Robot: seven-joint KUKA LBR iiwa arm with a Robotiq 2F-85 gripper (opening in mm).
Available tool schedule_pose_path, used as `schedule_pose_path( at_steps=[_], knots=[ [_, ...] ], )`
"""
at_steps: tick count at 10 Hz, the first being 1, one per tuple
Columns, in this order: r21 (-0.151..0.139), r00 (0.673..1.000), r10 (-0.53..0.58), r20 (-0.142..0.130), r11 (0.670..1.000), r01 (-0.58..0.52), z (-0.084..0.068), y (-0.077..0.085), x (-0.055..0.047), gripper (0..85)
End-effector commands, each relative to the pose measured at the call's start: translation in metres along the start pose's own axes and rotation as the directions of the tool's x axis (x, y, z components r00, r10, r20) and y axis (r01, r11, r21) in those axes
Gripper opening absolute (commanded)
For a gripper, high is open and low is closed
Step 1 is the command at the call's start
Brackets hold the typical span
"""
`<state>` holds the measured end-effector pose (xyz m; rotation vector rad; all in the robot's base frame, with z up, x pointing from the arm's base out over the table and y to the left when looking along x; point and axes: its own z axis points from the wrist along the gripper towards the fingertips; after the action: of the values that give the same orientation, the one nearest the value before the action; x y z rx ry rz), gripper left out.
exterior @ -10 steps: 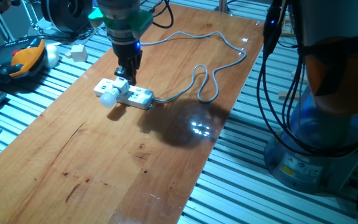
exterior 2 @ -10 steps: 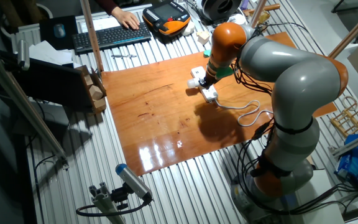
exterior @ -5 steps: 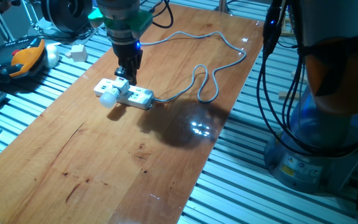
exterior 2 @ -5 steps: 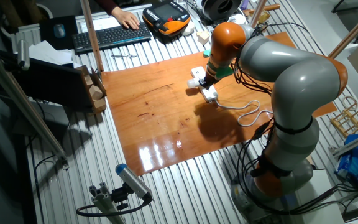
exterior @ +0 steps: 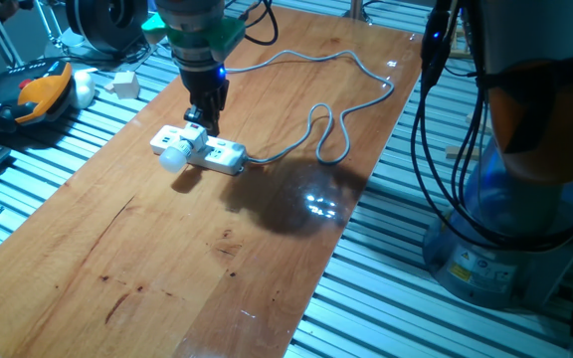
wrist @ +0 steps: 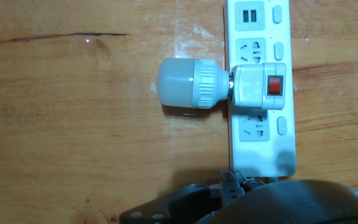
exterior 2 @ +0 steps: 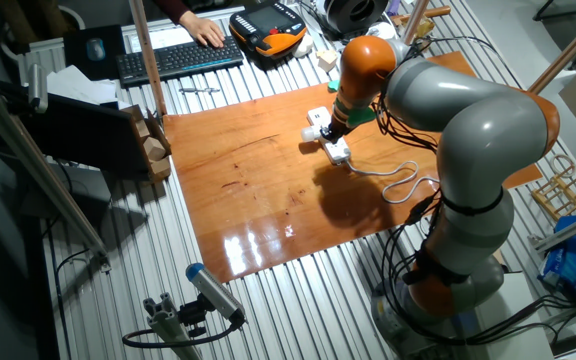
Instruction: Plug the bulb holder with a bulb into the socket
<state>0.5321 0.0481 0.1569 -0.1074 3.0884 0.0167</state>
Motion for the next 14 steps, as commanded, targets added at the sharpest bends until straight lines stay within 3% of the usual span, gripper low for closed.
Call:
schedule_pose_path(
  at_steps=[1, 14],
  knots=[
    [-0.003, 1.000, 0.002, 0.000, 1.000, -0.002, 0.0004, -0.0007, 0.0003, 0.0],
    [0.004, 1.000, -0.001, 0.009, 1.000, 0.001, 0.0015, -0.0010, 0.0005, 0.0]
  ],
)
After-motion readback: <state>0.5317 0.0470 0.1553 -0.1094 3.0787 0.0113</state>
